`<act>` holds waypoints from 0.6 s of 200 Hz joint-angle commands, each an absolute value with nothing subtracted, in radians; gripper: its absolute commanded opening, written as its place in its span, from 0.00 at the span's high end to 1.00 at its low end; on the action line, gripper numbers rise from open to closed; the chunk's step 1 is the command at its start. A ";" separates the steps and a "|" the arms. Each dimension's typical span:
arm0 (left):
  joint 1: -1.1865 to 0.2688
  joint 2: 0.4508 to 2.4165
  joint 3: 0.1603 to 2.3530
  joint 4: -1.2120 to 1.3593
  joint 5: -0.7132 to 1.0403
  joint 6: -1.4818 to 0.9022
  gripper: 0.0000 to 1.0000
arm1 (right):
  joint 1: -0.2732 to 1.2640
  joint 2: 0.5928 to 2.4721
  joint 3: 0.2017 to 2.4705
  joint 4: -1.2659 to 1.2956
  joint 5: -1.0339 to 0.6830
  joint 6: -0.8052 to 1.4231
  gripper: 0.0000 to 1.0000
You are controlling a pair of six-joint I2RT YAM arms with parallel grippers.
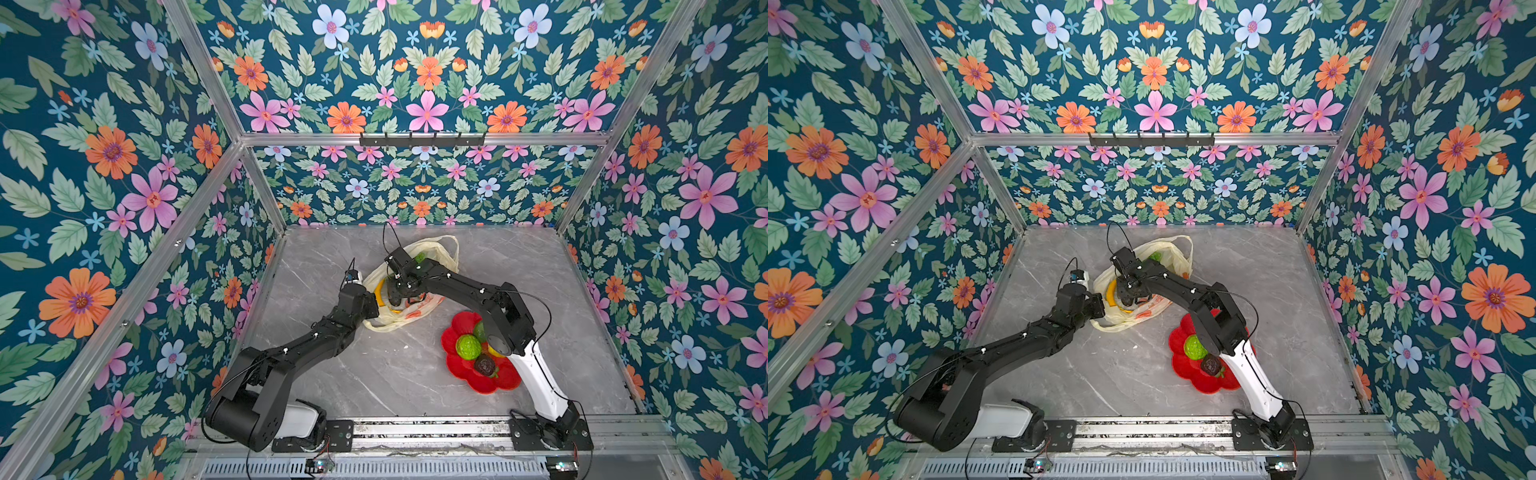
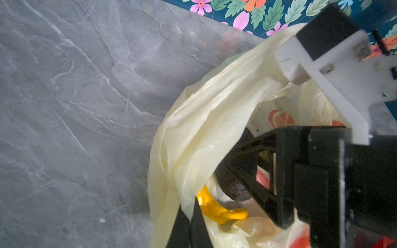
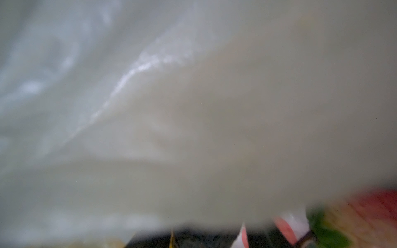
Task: Take the fake fruits out of the plastic bag
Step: 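Close the right gripper on the dark avocado inside the bag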
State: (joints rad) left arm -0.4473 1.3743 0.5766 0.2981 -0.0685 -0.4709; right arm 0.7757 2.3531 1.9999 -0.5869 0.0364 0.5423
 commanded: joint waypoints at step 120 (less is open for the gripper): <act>-0.448 1.364 0.577 0.306 -0.077 -0.462 0.98 | 0.776 2.393 2.056 -0.627 0.046 0.528 0.46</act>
